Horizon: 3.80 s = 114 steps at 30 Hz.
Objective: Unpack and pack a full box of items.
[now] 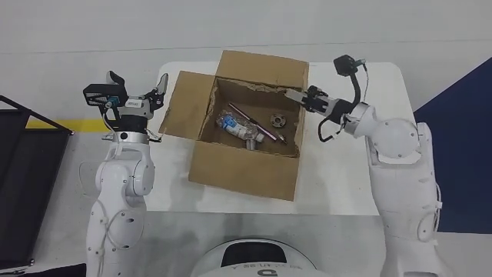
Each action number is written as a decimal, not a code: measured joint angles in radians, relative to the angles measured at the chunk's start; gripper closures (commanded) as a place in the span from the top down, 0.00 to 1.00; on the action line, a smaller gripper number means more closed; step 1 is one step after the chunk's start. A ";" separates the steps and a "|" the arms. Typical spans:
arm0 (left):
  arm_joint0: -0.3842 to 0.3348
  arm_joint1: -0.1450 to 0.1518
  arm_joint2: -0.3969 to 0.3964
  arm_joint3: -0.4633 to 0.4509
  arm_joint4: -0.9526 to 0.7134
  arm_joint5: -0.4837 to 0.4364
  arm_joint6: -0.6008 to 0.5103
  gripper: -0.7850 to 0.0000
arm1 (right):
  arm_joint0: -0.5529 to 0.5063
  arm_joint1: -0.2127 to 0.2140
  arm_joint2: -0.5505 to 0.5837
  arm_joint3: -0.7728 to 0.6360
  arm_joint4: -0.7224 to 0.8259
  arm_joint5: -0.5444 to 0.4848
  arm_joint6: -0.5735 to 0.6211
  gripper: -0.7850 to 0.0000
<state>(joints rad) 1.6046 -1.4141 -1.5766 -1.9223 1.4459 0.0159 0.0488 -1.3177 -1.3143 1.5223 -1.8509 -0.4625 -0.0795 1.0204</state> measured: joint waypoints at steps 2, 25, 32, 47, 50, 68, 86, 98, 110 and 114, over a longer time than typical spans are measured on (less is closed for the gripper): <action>0.000 0.000 0.000 0.000 0.000 0.000 0.000 1.00 | 0.024 0.000 -0.064 -0.005 -0.062 0.022 0.016 1.00; -0.084 0.013 -0.162 0.255 0.080 0.176 0.080 1.00 | 0.226 -0.021 -0.380 0.174 -0.365 0.308 0.020 1.00; -0.120 0.028 -0.179 0.476 0.161 0.097 0.046 1.00 | 0.178 -0.010 -0.340 0.112 -0.387 0.334 0.005 1.00; -0.113 0.045 -0.027 0.551 0.431 -0.059 0.179 1.00 | 0.157 -0.004 -0.327 0.114 -0.379 0.363 -0.015 1.00; -0.107 0.044 -0.027 0.507 0.366 -0.099 0.207 1.00 | 0.144 -0.002 -0.319 0.113 -0.375 0.366 -0.021 1.00; -0.140 0.047 0.141 0.381 0.457 -0.184 0.160 1.00 | -0.093 0.029 -0.130 -0.024 -0.293 0.334 -0.149 1.00; -0.161 0.043 0.207 0.400 0.459 -0.144 0.136 1.00 | -0.170 0.041 -0.086 -0.069 -0.254 0.216 -0.187 1.00; -0.161 0.043 0.207 0.400 0.459 -0.144 0.136 1.00 | 0.107 0.016 -0.035 0.388 0.067 0.149 -0.517 1.00; -0.161 0.043 0.207 0.400 0.459 -0.144 0.136 1.00 | 0.345 0.001 -0.085 0.793 0.408 -0.218 -0.294 1.00; -0.161 0.043 0.207 0.400 0.459 -0.144 0.136 1.00 | 0.314 0.021 -0.006 0.783 0.611 -0.361 -0.095 1.00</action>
<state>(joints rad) 1.4436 -1.3709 -1.3693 -1.5218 1.9053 -0.1280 0.1852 -1.0039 -1.2931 1.5159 -1.0679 0.1488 -0.4406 0.9257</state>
